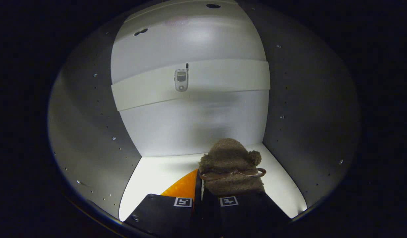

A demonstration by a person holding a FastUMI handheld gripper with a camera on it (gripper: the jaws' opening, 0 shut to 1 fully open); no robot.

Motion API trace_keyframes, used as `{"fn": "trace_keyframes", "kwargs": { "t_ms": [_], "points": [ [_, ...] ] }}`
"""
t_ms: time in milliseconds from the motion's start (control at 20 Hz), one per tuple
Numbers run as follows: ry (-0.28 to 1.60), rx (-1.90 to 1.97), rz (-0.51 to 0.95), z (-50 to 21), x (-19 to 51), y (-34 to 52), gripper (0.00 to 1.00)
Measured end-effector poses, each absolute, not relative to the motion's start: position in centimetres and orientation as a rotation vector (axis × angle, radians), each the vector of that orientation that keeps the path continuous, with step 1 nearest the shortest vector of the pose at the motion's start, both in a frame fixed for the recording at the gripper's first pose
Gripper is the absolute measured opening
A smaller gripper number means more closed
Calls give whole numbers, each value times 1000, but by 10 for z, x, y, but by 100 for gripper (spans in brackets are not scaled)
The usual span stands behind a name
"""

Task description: Open the shoe cabinet door, grab the shoes and put them into the shoe cabinet, then close the shoe cabinet door.

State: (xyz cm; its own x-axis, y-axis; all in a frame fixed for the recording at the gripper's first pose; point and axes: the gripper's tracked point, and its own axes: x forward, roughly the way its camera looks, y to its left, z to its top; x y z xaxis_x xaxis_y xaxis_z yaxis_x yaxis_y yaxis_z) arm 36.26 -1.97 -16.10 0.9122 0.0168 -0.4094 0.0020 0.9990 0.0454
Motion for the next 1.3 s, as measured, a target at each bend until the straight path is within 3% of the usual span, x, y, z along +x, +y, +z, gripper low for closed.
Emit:
{"fn": "trace_keyframes", "kwargs": {
  "t_ms": [200, 250, 550, 750, 900, 1300],
  "points": [
    [419, 40, 30, -166, 370, -13, 56],
    [425, 35, 27, -167, 368, -13, 53],
    [464, -54, 62, -177, 350, -4, 71],
    [450, -76, 65, -171, 336, 1, 73],
    [420, -71, 45, -158, 324, -3, 87],
    [367, -40, 7, -124, 264, -17, 90]
  ]
}}
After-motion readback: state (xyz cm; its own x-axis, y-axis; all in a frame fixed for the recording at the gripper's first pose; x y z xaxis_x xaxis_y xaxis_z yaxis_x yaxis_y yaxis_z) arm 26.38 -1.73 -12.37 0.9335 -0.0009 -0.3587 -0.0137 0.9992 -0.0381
